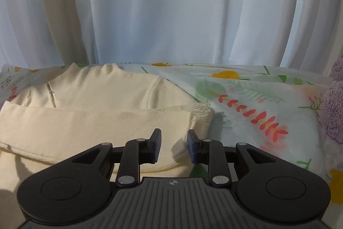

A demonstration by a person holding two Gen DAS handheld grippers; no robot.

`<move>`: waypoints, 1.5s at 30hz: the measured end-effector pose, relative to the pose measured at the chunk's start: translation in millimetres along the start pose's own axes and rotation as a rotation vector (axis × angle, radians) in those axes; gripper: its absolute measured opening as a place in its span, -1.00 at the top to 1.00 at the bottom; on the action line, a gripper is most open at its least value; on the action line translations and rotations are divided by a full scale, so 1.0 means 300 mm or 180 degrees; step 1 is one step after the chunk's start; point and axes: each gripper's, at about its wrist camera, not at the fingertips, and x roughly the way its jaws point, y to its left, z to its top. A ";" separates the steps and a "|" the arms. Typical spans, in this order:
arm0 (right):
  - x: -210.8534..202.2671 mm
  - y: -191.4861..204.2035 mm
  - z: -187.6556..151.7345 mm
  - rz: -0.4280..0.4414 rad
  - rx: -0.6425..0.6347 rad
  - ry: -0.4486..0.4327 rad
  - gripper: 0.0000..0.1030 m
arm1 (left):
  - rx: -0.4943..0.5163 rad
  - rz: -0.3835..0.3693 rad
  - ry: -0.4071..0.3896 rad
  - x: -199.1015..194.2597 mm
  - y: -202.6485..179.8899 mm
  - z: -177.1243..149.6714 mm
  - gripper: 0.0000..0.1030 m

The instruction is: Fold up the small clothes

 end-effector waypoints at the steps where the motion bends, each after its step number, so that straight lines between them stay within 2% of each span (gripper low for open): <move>1: -0.010 0.000 -0.002 0.0183 0.0115 0.0016 0.27 | 0.0018 0.0009 -0.0009 0.000 -0.002 -0.004 -0.71; 5: 0.028 -0.007 -0.036 0.0983 0.0716 0.0376 0.24 | 0.0035 0.0002 -0.0043 -0.010 -0.015 -0.012 -0.72; 7: 0.079 -0.004 -0.063 0.1107 0.0924 0.0601 0.24 | 0.0054 -0.0012 -0.0059 -0.008 -0.021 -0.016 -0.76; 8: 0.098 -0.002 -0.074 0.1103 0.0960 0.0657 0.24 | 0.0083 0.0002 -0.0060 -0.005 -0.025 -0.019 -0.76; 10: 0.109 0.000 -0.083 0.1103 0.0974 0.0553 0.29 | 0.0141 0.0037 -0.0061 0.002 -0.028 -0.026 -0.76; 13: 0.126 -0.005 -0.079 0.1041 0.1084 0.0545 0.45 | 0.0222 0.0057 -0.0113 0.005 -0.031 -0.037 -0.77; 15: 0.144 -0.011 -0.075 0.0926 0.1051 0.0529 0.80 | 0.0273 0.0072 -0.0133 0.006 -0.037 -0.043 -0.78; 17: 0.153 -0.017 -0.072 0.0826 0.0986 0.0473 0.94 | 0.0334 0.0079 -0.0146 0.009 -0.042 -0.048 -0.81; 20: 0.151 -0.033 -0.061 0.0580 0.0843 0.0299 1.00 | 0.0427 0.0075 -0.0171 0.012 -0.046 -0.055 -0.84; 22: 0.140 -0.044 -0.063 0.0508 0.0779 0.0250 1.00 | 0.0489 0.0085 -0.0167 0.012 -0.049 -0.058 -0.84; 25: 0.097 -0.048 -0.074 0.0595 0.0712 0.0216 0.89 | 0.0428 0.0087 -0.0123 -0.006 -0.044 -0.060 -0.85; 28: 0.001 -0.036 -0.088 0.0804 0.0757 0.0100 0.80 | 0.0268 0.0034 -0.0093 -0.036 -0.025 -0.064 -0.85; 33: -0.161 0.024 -0.130 0.1473 0.0905 0.0016 0.31 | 0.0264 -0.0040 -0.0123 -0.113 -0.027 -0.090 -0.86; 35: -0.226 0.084 -0.162 0.1671 0.0790 0.0122 0.24 | 0.0317 -0.0101 -0.0115 -0.152 -0.034 -0.104 -0.88; 39: -0.323 0.171 -0.261 0.2009 0.0571 0.0537 0.13 | 0.0445 -0.0215 -0.0085 -0.243 -0.030 -0.151 -0.89; 43: -0.439 0.219 -0.385 0.2035 0.0184 0.0848 -0.05 | 0.0596 -0.0216 -0.0077 -0.343 0.007 -0.223 -0.90; 45: -0.490 0.209 -0.440 0.2005 0.0136 0.0980 -0.16 | 0.0653 -0.0224 -0.0038 -0.391 0.031 -0.263 -0.90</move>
